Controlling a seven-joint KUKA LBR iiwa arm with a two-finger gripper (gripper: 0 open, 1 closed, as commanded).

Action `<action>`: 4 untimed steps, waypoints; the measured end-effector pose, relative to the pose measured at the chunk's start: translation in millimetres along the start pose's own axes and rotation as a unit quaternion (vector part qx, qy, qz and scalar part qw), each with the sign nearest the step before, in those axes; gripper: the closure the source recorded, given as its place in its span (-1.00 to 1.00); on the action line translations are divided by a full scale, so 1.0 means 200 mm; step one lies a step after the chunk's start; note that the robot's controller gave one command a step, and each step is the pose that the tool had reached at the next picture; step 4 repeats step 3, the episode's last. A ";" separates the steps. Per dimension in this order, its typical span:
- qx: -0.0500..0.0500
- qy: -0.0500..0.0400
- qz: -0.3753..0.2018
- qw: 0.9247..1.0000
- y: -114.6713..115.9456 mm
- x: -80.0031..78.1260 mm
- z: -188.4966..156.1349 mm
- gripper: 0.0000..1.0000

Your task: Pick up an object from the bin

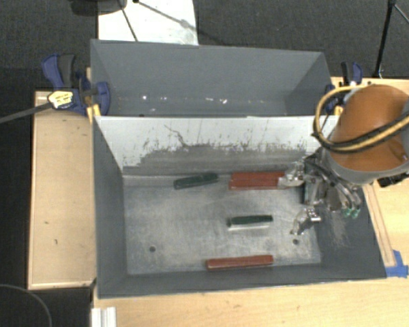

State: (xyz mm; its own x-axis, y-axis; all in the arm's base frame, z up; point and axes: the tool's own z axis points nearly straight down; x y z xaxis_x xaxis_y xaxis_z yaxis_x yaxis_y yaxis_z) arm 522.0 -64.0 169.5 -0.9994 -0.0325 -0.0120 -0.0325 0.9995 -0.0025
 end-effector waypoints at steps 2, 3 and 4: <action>-0.001 0.001 -0.036 0.999 0.19 0.02 0.47 1.00; -0.001 0.001 -0.026 1.000 0.11 0.06 -0.37 1.00; -0.001 0.001 -0.026 1.000 0.11 0.06 -0.37 1.00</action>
Offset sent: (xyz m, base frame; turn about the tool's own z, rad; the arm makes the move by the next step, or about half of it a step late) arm 0.0000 0.0000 0.0000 0.0000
